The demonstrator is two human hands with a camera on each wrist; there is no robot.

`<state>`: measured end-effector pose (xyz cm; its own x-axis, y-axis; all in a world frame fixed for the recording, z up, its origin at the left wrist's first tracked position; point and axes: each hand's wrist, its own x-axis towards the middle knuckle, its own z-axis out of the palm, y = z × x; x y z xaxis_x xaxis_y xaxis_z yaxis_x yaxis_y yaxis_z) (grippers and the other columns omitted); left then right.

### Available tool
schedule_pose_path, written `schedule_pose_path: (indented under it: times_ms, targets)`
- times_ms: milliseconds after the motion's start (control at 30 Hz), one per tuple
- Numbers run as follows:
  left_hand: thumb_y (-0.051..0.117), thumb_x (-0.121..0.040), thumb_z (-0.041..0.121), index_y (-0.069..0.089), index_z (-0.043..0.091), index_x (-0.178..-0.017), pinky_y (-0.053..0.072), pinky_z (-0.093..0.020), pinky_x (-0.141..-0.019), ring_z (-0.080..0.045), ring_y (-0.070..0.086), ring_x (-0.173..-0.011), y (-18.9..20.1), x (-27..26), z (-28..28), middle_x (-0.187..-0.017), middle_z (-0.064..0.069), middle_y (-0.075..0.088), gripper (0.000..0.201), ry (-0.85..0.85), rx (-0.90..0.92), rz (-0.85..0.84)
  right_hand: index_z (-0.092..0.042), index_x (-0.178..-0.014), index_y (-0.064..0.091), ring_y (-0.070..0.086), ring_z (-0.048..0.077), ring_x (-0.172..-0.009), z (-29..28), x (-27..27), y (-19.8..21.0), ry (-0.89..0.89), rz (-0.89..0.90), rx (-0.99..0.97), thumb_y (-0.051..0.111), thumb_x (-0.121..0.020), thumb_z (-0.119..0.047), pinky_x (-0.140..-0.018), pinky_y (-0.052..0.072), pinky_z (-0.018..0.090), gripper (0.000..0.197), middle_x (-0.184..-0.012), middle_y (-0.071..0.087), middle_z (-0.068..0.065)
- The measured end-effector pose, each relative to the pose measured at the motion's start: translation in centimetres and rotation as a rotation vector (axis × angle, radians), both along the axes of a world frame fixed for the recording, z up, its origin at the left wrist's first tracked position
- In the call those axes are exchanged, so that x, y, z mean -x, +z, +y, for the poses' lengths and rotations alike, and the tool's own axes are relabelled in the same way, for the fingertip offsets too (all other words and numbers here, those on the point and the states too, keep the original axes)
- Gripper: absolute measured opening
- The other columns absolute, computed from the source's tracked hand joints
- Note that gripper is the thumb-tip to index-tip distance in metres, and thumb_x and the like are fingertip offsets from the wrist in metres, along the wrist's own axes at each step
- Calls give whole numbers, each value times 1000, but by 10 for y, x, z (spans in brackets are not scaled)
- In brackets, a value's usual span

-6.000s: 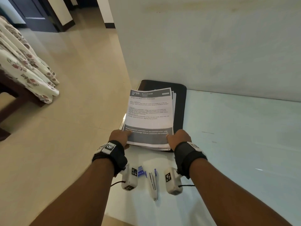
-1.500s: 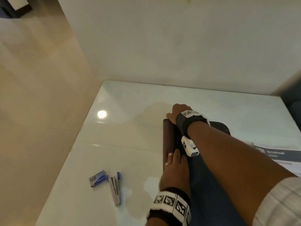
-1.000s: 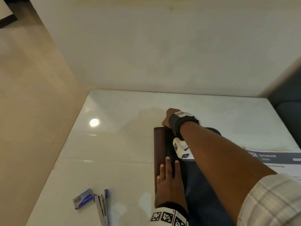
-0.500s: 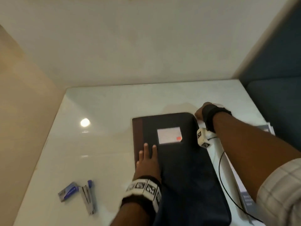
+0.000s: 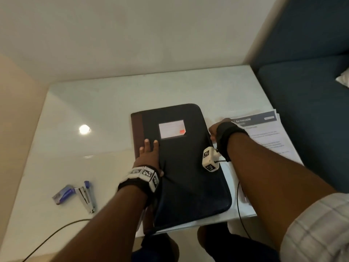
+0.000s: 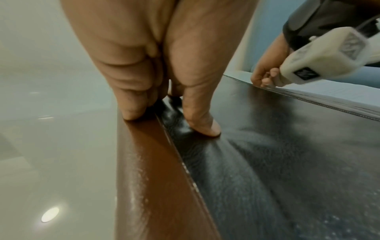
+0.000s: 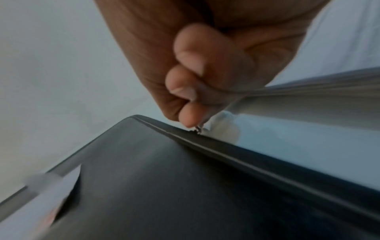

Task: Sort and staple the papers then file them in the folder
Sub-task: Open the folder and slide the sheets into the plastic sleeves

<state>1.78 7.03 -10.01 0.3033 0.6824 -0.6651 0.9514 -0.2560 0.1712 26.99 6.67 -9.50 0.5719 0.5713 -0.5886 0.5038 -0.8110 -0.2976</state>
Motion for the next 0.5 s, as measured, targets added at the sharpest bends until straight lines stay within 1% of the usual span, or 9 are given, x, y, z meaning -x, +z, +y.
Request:
schedule_pose_path:
  times_ms: [67, 133, 167, 200, 300, 333, 400, 433, 500]
  targets:
    - [78, -81, 28, -12, 19, -156, 18, -46, -119, -38, 0, -150, -2, 0, 0, -162, -14, -20, 118, -9, -24, 3, -17, -109, 61, 61, 27, -108, -18, -1, -4, -123, 90, -16, 58, -92, -27, -96, 51, 33, 20, -118, 62, 9]
    - [79, -80, 29, -11, 18, -156, 18, -46, -119, -39, 2, -150, -4, 0, 1, -162, -15, -18, 119, -24, -43, 10, -21, -116, 58, 64, 19, -92, -39, 3, 2, -371, 299, -73, 61, -92, -21, -81, 57, 28, 25, -104, 62, 5]
    - [80, -79, 30, -11, 18, -156, 18, -46, -119, -39, 3, -150, -4, 0, 1, -162, -16, -17, 120, -30, -49, 12, -21, -115, 57, 64, 17, -84, -50, 7, 4, -351, 308, -83, 64, -90, -16, -74, 58, 26, 27, -96, 61, 4]
    - [80, -79, 30, -11, 18, -156, 18, -46, -120, -40, 4, -150, -5, 1, 1, -162, -16, -17, 120, -36, -51, 14, -19, -112, 57, 63, 17, -81, -62, 4, 0, -364, 290, -76, 66, -87, -14, -72, 58, 27, 27, -90, 60, 3]
    - [81, -78, 31, -11, 17, -156, 19, -48, -120, -41, 5, -150, -5, 2, 3, -162, -17, -17, 121, -50, -55, 21, -7, -87, 59, 62, 25, -80, -97, 9, -8, -279, 31, 53, 71, -71, -13, -76, 56, 34, 21, -81, 62, 8]
    - [81, -78, 31, -11, 17, -156, 19, -48, -120, -41, 4, -150, -5, 3, 4, -162, -17, -17, 122, -52, -51, 20, -7, -83, 60, 65, 27, -79, -110, 12, -10, -300, 29, 44, 71, -67, -13, -78, 57, 36, 20, -80, 66, 10]
    - [81, -78, 30, -11, 16, -156, 19, -49, -120, -41, 3, -150, -5, 3, 5, -162, -17, -17, 121, -48, -46, 16, -5, -79, 64, 68, 26, -76, -135, 16, -11, -339, 84, 46, 71, -65, -13, -77, 60, 37, 17, -78, 71, 10]
    - [81, -78, 29, -11, 16, -156, 19, -50, -120, -41, 3, -149, -5, 3, 6, -162, -18, -17, 121, -50, -47, 18, -4, -81, 65, 69, 24, -74, -148, 18, -8, -377, 140, 49, 71, -68, -12, -72, 61, 35, 16, -80, 72, 10]
    - [82, -78, 30, -10, 15, -156, 20, -51, -120, -42, 4, -149, -6, 3, 5, -162, -18, -17, 121, -56, -54, 24, -5, -93, 62, 66, 18, -71, -173, 20, -7, -472, 322, 22, 70, -80, -11, -52, 57, 24, 16, -92, 69, 7]
